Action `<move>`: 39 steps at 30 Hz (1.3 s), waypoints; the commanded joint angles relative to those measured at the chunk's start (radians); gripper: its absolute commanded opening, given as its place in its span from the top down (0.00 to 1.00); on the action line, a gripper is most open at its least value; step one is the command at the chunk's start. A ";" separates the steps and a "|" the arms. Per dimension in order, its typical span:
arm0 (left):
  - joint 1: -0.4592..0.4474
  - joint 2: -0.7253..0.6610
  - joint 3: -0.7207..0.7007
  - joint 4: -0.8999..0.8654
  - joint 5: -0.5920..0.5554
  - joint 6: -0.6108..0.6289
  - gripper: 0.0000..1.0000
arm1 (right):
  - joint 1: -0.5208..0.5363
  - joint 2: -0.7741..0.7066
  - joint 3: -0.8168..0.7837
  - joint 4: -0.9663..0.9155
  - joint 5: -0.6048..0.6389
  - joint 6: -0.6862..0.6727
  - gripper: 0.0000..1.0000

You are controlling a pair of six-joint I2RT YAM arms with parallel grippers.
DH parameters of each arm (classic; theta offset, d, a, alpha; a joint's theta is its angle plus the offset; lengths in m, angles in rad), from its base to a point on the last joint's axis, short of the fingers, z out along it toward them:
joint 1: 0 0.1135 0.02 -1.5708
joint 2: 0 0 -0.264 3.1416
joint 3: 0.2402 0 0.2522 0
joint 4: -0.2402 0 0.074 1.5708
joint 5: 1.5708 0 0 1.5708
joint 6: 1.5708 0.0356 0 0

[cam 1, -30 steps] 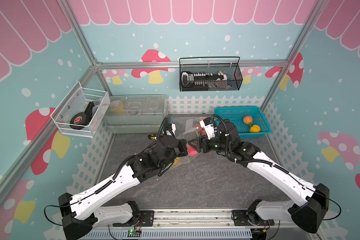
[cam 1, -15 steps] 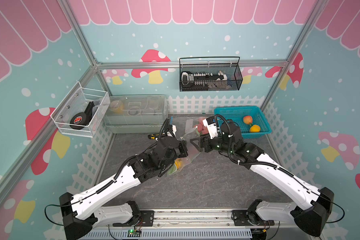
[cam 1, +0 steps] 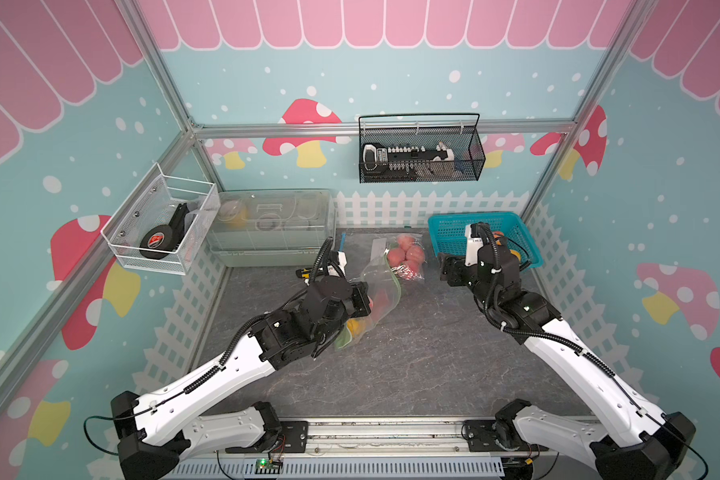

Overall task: Place the peach in a zip-top bag and seal the zipper
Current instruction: Pick up the peach from the basket.

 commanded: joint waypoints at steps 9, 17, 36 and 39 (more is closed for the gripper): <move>0.003 -0.027 -0.018 -0.037 -0.048 0.011 1.00 | -0.284 0.211 0.087 0.003 -0.051 -0.044 0.18; 0.003 -0.037 -0.019 -0.045 -0.061 0.023 1.00 | -0.461 0.418 0.230 -0.095 -0.099 -0.053 0.19; 0.006 -0.040 -0.036 -0.049 -0.080 0.028 1.00 | -0.633 1.031 0.899 -0.498 -0.150 -0.084 0.21; 0.007 -0.043 -0.034 -0.048 -0.080 0.030 1.00 | -0.633 1.100 0.977 -0.538 -0.117 -0.078 0.21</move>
